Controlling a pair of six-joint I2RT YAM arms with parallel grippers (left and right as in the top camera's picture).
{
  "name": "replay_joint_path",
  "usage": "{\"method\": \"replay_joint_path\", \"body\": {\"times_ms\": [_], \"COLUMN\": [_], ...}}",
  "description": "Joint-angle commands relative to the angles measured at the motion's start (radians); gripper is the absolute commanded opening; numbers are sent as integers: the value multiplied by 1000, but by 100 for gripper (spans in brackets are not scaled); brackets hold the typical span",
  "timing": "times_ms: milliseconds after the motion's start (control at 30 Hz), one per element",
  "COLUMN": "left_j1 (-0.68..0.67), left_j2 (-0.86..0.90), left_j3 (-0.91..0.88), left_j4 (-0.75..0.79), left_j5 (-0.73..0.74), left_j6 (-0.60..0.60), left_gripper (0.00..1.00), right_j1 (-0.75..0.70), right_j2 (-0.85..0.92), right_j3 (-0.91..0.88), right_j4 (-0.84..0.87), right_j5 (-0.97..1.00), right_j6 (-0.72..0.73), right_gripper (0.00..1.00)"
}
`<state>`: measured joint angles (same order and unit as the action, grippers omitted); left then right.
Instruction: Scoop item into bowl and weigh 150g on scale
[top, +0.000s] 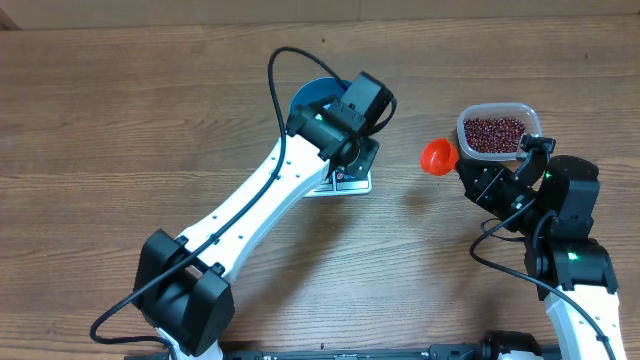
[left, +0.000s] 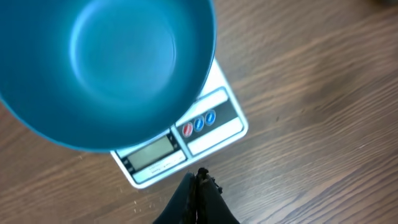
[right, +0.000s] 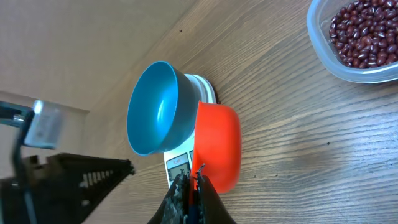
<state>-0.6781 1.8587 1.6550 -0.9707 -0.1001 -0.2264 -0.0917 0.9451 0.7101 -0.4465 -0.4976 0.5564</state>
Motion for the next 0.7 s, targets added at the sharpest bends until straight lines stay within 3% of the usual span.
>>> {"method": "replay_joint_path", "body": {"times_ms": [0,367,667], "left_j1": [4,4,5], "left_j2": [-14,-13,-13], "left_j3": [-74,-274,-345], "left_j4": [61,318,422], "left_j5": [-11,-11,-12], "left_j6": [59,203,310], "left_gripper": [4,4,4], "right_j1": [-4,-4,-4], "right_j2": [-14,-14,-14], "right_j3": [26,26,26], "right_j4": [5,4,4], "right_j5": [0,-1,-1], "right_j6": [-8,-8,-8], "right_gripper": [4,4,4]}}
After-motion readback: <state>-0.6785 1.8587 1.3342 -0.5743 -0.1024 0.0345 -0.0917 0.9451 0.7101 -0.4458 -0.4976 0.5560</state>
